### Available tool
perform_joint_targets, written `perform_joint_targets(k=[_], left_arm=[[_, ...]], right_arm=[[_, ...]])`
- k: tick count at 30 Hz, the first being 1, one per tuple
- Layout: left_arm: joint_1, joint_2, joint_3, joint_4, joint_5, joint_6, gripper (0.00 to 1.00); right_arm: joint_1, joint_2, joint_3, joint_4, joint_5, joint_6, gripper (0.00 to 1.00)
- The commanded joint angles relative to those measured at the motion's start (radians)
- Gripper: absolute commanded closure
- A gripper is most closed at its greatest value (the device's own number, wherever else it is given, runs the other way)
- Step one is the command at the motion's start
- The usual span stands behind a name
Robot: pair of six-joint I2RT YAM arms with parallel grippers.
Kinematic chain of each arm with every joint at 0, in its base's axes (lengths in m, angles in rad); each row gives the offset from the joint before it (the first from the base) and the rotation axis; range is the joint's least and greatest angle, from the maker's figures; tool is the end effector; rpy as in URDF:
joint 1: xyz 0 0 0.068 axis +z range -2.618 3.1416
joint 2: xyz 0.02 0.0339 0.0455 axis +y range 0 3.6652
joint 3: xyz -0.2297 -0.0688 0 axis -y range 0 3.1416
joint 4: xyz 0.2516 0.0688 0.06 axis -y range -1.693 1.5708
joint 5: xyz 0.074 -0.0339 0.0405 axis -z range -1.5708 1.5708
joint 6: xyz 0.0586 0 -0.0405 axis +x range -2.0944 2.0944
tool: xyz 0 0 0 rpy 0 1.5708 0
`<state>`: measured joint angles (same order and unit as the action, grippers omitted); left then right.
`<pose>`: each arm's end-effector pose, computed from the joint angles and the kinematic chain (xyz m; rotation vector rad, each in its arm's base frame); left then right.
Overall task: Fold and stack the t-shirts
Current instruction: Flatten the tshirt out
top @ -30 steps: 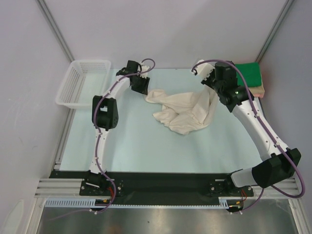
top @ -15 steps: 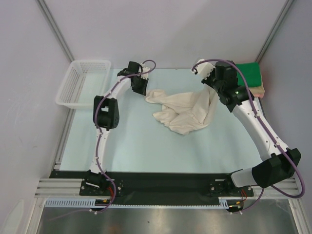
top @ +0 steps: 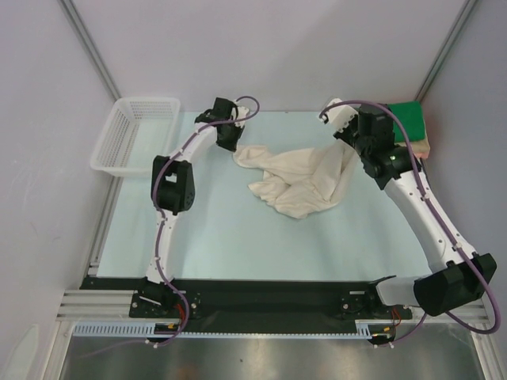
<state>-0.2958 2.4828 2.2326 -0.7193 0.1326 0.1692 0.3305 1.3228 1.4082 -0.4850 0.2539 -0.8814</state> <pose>0.5095 -0.1634 0.1410 0.6365 2.4609 -0.2182 0.3165 0.0930 0.3666 -1.0000 1.7405 -0.6065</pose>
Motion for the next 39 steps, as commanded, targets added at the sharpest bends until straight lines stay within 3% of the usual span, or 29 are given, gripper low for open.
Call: perform_joint_targets(k=[1, 6, 12, 20, 23, 24, 27, 29, 32, 36, 39], left_arm=[[-0.064, -0.231, -0.04, 0.035, -0.06, 0.01, 1.0], [-0.109, -0.531, -0.131, 0.02, -0.088, 0.001, 1.0], [-0.128, -0.91, -0.353, 0.011, -0.11, 0.018, 1.0], [-0.128, -1.234, -0.487, 0.046, -0.113, 0.05, 1.0], [-0.128, -1.217, -0.543, -0.015, -0.039, 0.05, 0.99], [-0.128, -1.213, -0.601, -0.019, -0.018, 0.05, 0.94], [-0.128, -1.152, -0.659, -0.006, 0.059, 0.029, 0.61], [-0.128, -1.112, -0.653, -0.005, 0.088, -0.002, 0.54], [-0.128, -1.03, -0.633, 0.026, 0.128, -0.034, 0.48], [-0.128, -0.843, -0.495, 0.018, 0.252, -0.066, 0.47], [-0.128, -0.64, -0.398, -0.002, 0.288, -0.079, 0.47]], right_arm=[[-0.019, -0.059, 0.012, 0.08, 0.01, 0.025, 1.0], [-0.056, -0.1, 0.038, 0.05, -0.011, 0.051, 1.0], [-0.065, -0.236, 0.084, -0.064, -0.024, 0.143, 1.0], [-0.111, -0.433, 0.143, -0.22, -0.086, 0.231, 1.0], [-0.125, -0.468, 0.071, -0.227, -0.088, 0.252, 1.0], [-0.125, -0.468, 0.043, -0.224, -0.097, 0.26, 1.0], [-0.127, -0.442, 0.014, -0.204, -0.114, 0.265, 1.0], [-0.127, -0.415, 0.029, -0.219, -0.126, 0.272, 1.0], [-0.127, -0.373, 0.041, -0.215, -0.119, 0.285, 1.0], [-0.127, -0.366, -0.021, -0.195, -0.102, 0.269, 1.0], [-0.125, -0.366, -0.052, -0.195, -0.116, 0.283, 1.0]])
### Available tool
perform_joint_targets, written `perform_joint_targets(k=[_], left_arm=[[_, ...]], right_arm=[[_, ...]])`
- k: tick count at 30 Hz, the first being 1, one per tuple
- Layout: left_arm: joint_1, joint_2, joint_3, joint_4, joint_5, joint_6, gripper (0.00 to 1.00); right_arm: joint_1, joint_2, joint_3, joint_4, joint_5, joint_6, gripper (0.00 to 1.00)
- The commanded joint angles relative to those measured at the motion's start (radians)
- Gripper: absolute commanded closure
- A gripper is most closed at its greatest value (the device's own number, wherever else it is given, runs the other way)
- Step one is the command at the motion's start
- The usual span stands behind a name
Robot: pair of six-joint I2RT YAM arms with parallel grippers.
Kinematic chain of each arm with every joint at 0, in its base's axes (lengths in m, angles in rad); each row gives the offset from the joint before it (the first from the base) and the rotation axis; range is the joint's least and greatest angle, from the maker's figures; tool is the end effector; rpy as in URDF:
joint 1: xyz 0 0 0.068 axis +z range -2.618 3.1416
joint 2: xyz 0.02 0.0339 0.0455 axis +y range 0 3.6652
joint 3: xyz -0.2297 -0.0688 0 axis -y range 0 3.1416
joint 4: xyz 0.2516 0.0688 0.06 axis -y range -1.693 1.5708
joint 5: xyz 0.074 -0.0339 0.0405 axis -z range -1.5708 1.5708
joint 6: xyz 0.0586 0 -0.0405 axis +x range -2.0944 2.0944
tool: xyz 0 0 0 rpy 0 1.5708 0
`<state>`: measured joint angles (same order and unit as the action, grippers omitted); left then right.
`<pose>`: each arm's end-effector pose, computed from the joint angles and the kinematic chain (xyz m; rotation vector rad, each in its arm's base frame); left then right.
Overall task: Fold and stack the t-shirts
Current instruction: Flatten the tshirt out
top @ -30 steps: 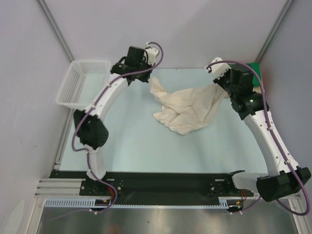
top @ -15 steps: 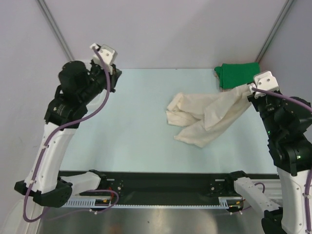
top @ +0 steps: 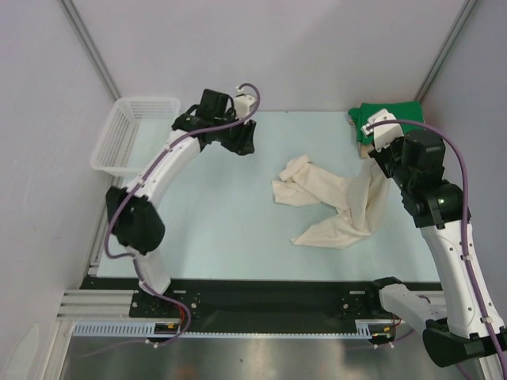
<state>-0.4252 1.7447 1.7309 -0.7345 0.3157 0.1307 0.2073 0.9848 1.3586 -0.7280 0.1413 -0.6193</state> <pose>0.3634 -0.1845 0.3080 0.7925 2.1898 -0.5144 0.2259 0.0391 0.4068 -0.6919 1.8158 -0.4109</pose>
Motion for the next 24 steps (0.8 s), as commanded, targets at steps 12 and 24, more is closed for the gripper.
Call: perform_joint_targets(k=[12, 24], left_arm=[[-0.049, 0.498, 0.345, -0.028, 0.215, 0.021, 0.33], [-0.073, 0.631, 0.415, -0.025, 0.276, -0.016, 0.35]], right_arm=[[-0.012, -0.02, -0.044, 0.047, 0.009, 0.01, 1.0], [-0.052, 0.017, -0.041, 0.047, 0.0, 0.015, 1.0]])
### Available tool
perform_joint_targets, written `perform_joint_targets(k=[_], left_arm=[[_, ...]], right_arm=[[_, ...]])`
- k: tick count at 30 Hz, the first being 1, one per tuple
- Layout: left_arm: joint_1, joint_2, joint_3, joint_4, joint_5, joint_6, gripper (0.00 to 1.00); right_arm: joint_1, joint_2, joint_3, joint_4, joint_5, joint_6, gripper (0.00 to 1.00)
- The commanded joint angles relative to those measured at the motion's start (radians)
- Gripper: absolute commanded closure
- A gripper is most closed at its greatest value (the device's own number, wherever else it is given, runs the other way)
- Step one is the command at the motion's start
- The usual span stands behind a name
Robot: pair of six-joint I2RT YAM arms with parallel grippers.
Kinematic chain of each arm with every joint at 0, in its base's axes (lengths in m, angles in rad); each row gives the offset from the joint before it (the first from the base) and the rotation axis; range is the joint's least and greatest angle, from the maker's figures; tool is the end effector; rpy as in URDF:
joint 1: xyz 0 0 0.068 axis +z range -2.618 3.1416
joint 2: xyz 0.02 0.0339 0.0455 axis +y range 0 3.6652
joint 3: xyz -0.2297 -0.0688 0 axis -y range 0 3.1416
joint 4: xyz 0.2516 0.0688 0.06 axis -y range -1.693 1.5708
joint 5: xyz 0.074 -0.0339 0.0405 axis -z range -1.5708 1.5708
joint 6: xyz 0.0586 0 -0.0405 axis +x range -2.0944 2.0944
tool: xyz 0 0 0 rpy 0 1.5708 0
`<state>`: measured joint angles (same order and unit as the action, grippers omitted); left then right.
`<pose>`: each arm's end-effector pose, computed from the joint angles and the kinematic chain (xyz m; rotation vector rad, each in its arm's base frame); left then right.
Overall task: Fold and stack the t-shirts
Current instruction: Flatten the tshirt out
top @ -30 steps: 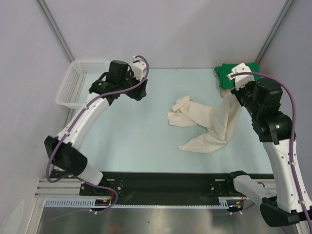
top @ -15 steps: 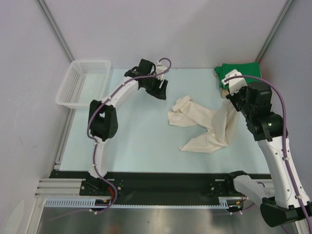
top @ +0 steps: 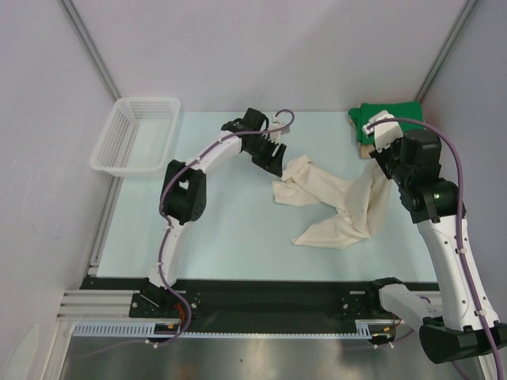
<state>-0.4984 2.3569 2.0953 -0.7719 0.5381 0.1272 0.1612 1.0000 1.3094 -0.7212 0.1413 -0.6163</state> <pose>0.4290 -0.2676 0.1619 0.9849 2.4060 -0.8342 0.2365 0.0301 0.3877 -0.6731 1.8879 -0.4336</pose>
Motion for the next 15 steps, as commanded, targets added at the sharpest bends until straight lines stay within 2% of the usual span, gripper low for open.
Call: perform_joint_targets(k=[1, 11, 14, 15], left_arm=[[-0.005, 0.024, 0.055, 0.016, 0.057, -0.014, 0.35], [-0.037, 0.102, 0.147, 0.039, 0.076, -0.04, 0.39], [-0.045, 0.111, 0.15, 0.04, 0.076, -0.044, 0.46], [-0.043, 0.11, 0.149, 0.039, 0.072, -0.046, 0.52]], right_arm=[[-0.011, 0.003, 0.008, 0.04, 0.0, 0.012, 1.0], [-0.043, 0.006, -0.001, 0.04, -0.002, 0.013, 1.0], [-0.049, 0.005, 0.001, 0.039, -0.002, 0.015, 1.0], [-0.052, 0.005, 0.001, 0.037, -0.003, 0.015, 1.0]])
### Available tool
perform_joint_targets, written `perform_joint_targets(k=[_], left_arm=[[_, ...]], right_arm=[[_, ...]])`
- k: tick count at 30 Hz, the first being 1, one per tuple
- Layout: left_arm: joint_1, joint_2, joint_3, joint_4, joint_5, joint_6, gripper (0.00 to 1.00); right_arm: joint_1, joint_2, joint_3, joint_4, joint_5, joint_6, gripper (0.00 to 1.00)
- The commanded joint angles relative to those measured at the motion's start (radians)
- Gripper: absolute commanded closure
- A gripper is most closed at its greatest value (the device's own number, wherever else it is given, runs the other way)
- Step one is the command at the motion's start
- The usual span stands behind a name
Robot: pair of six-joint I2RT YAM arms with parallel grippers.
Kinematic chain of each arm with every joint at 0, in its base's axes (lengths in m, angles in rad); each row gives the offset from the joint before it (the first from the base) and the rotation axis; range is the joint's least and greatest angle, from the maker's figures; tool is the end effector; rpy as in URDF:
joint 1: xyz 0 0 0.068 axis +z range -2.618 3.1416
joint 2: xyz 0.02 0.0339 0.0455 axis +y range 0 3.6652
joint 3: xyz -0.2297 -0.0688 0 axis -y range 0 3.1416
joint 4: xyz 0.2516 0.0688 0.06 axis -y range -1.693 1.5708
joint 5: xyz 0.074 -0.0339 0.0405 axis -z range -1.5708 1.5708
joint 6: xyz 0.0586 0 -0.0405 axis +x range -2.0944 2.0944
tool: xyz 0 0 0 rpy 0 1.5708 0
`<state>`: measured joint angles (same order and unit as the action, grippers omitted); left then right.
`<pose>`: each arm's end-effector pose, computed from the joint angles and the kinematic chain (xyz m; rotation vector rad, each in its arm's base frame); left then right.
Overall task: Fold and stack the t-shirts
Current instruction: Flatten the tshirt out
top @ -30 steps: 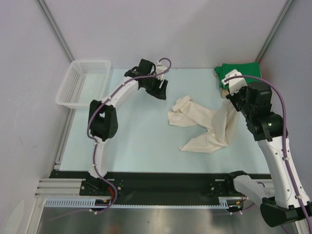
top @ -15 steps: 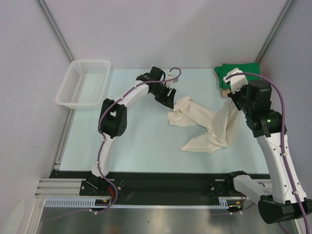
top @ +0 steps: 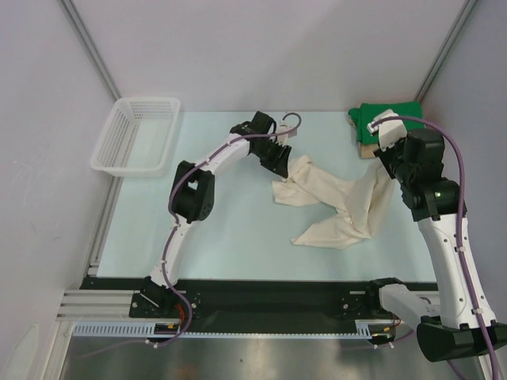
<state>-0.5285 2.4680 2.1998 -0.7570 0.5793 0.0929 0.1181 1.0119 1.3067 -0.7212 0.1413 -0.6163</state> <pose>0.4345 -0.2909 0.1428 0.9975 2.4000 -0.9103 0.2410 0.0203 0.3842 -0.6394 1.9187 -0.4594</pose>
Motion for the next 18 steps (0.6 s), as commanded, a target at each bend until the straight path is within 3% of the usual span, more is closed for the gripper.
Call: perform_joint_targets(k=[1, 18], left_arm=[[-0.013, -0.001, 0.044, 0.021, 0.031, -0.009, 0.54], [0.001, -0.057, -0.011, -0.005, -0.022, 0.014, 0.56]], right_arm=[[-0.009, -0.009, 0.003, 0.036, -0.002, 0.015, 1.0], [-0.021, -0.022, -0.026, 0.062, -0.026, 0.023, 1.0]])
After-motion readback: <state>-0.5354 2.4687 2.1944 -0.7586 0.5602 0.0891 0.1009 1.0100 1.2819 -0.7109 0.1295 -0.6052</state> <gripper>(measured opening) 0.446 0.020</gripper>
